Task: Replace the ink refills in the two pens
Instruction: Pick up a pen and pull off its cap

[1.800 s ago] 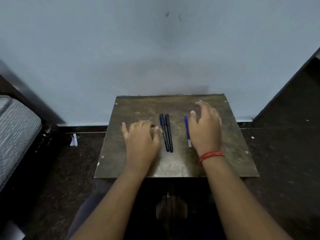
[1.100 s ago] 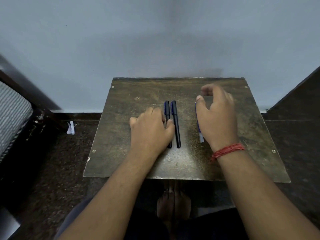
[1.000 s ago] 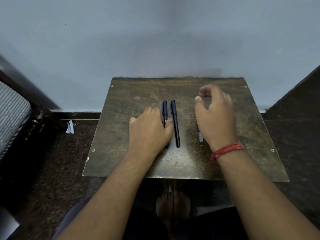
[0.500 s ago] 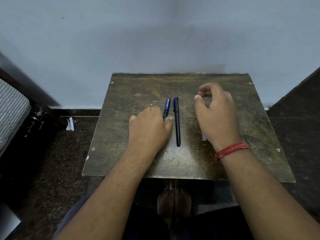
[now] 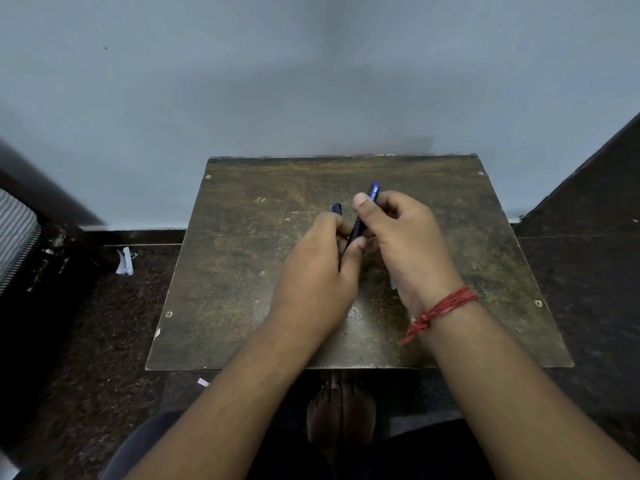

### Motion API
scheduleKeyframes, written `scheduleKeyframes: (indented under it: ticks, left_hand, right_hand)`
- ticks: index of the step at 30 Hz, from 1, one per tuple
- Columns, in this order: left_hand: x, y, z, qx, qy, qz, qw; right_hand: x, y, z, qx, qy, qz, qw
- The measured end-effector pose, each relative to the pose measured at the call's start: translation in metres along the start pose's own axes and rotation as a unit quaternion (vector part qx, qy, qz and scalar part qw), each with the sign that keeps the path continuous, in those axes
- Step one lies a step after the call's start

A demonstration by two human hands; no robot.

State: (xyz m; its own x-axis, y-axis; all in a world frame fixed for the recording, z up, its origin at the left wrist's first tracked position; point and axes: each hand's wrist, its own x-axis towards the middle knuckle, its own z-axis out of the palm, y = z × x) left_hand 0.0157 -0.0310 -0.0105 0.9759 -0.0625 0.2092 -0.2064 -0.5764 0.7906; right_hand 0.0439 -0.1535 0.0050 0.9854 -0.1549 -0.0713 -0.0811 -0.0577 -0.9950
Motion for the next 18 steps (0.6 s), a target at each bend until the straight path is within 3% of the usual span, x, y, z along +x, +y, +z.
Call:
scheduleKeyframes:
  ticks: [5,10,18]
  left_hand:
    - [0.0005,0.002,-0.0028,-0.117,-0.022,-0.087,0.989]
    - [0.0,0.0056,-0.0039,-0.133,-0.053,-0.105,0.984]
    - [0.0085,0.0056,0.0008,-0.219,-0.075,-0.134,0.963]
  right_hand:
    - [0.0002,0.0023,0.0001,0.067,-0.055,0.025,0.996]
    - [0.0004,0.0022,-0.0023,0.061,-0.028,0.019,0.998]
    - [-0.0029,-0.0049,0.0057,0.19,0.0,0.058,0.98]
